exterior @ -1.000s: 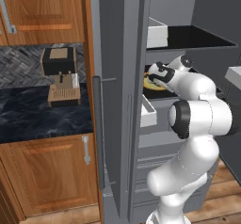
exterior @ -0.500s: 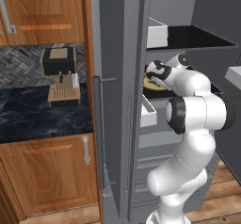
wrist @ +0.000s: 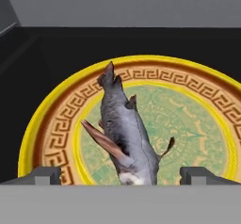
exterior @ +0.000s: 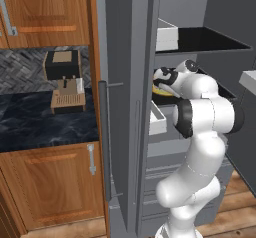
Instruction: Transport the fish from the fridge to the microwave and turn on the microwave.
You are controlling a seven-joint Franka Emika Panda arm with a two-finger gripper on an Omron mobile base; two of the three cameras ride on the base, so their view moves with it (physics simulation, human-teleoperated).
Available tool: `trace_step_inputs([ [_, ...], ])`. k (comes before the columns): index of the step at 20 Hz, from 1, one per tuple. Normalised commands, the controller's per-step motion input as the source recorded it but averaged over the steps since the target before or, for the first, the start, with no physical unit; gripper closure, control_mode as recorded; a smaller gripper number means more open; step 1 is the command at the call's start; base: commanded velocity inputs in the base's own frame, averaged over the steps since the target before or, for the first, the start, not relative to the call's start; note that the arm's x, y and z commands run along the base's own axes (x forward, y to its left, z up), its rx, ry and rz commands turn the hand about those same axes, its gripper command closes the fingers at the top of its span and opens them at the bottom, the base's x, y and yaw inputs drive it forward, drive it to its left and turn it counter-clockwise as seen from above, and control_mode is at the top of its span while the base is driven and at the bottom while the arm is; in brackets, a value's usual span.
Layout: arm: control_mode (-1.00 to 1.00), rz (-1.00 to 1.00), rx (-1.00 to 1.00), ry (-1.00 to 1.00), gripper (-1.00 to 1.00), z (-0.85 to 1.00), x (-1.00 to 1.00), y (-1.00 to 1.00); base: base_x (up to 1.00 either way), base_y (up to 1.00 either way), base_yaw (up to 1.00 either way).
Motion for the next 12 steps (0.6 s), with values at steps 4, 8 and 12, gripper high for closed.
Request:
trace_step_inputs([
  [4,-1.0,0.0,-0.01,0.0,-1.0,-0.05,0.13,0.0,0.0,0.0,0.0],
  [8,-1.0,0.0,0.0,0.0,-1.0,0.0,0.15,-0.04,0.0,0.0,0.0],
  [12,-1.0,0.0,0.0,0.0,-1.0,0.0,0.13,-0.09,0.0,0.0,0.0],
])
